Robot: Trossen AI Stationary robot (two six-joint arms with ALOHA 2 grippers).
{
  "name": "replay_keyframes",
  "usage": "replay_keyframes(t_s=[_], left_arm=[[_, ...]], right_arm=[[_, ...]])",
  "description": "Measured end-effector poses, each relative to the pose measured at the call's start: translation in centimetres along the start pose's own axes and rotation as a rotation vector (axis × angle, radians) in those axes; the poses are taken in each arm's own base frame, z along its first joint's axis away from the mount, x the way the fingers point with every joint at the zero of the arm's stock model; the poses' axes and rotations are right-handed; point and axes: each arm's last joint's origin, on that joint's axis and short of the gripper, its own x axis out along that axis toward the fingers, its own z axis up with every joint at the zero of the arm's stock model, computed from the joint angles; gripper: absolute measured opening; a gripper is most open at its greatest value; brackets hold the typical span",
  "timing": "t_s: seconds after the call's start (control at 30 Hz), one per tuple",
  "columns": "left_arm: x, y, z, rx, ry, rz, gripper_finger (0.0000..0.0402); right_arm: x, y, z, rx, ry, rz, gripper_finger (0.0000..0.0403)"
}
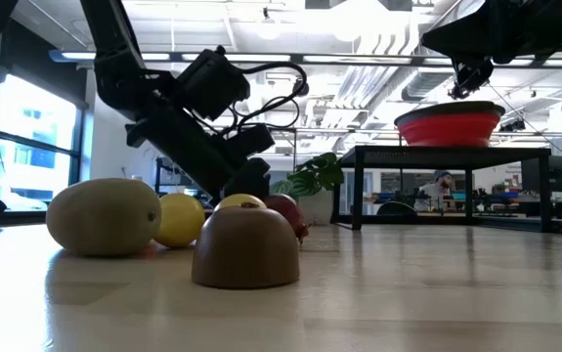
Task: Pick & Place Fruit
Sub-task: Put the orange pear into the red strainer bowl
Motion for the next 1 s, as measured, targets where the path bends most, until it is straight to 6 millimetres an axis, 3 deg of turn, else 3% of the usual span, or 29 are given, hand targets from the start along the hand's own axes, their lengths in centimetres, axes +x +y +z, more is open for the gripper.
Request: replay_keyframes(t_s=[0.27, 1.0], left_arm=[[0.0, 0.01, 0.0, 0.0, 0.0, 0.004, 0.0213], [0.0, 0.01, -0.02, 0.001, 0.0, 0.004, 0.0168]], right_arm=[[0.0, 0.0, 0.0, 0.0, 0.0, 0.0, 0.0002], [0.0, 0.0, 0.0, 0.0, 0.0, 0.0, 0.0002]])
